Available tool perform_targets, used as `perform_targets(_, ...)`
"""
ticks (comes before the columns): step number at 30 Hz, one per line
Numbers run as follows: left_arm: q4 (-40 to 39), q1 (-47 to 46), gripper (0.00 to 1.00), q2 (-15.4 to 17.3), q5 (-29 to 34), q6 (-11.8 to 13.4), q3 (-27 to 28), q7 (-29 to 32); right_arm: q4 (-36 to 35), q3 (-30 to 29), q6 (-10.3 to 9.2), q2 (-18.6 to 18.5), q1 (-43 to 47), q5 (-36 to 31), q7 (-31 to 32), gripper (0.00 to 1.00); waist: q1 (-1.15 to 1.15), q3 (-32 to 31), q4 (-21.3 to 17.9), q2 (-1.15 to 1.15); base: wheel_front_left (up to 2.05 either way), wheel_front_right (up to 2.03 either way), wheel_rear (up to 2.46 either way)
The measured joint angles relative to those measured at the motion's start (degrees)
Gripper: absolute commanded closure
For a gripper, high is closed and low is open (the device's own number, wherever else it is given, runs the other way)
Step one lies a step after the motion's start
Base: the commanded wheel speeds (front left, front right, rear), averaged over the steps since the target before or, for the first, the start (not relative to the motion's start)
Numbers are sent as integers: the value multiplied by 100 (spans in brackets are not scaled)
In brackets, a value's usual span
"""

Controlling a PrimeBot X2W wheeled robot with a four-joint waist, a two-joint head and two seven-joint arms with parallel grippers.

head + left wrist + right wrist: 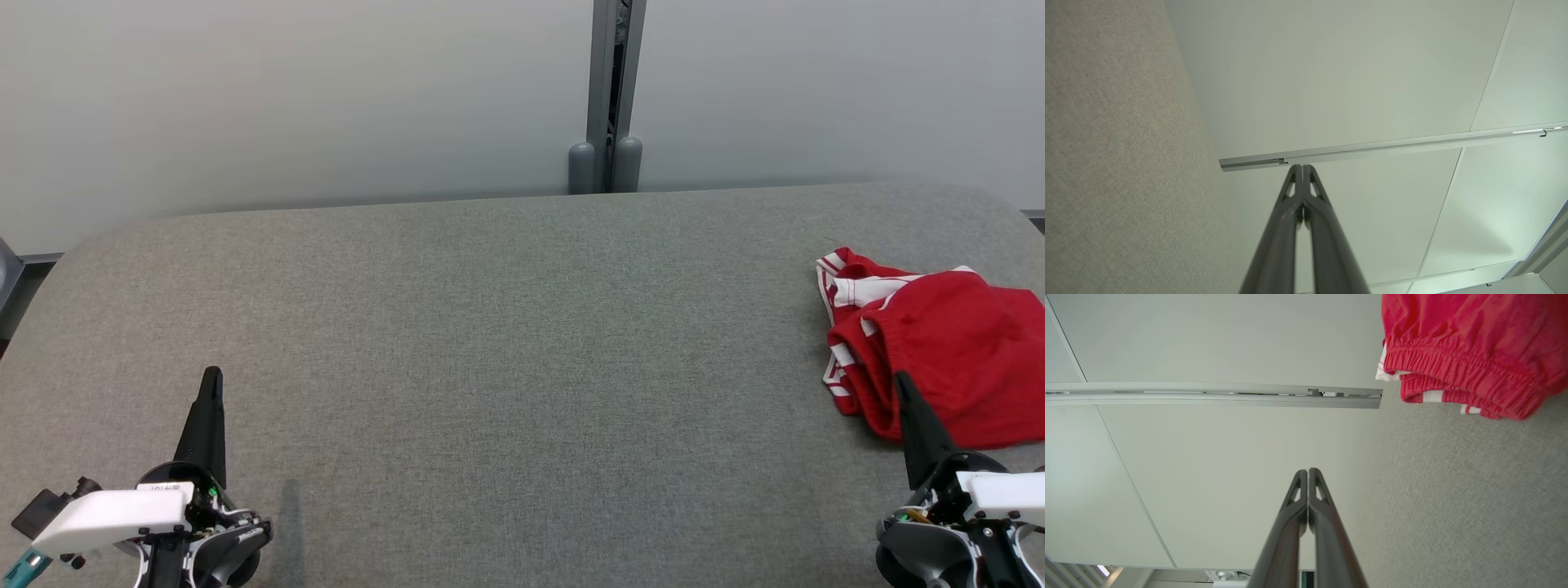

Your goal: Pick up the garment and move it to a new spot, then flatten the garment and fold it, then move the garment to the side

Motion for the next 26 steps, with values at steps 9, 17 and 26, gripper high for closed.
perform_targets(9, 0, 0, 100, 0, 0, 0, 1, 0, 0, 0, 0, 1, 0, 0, 1, 100, 0, 0, 0, 0, 0, 0, 0)
perform_targets(17, 0, 0, 100, 0, 0, 0, 1, 0, 0, -2, 0, 2, 0, 0, 3, 100, 0, 0, 0, 0, 0, 0, 0)
perform_targets(26, 0, 0, 100, 0, 0, 0, 1, 0, 0, -5, 0, 4, 0, 0, 12, 100, 0, 0, 0, 0, 0, 0, 0)
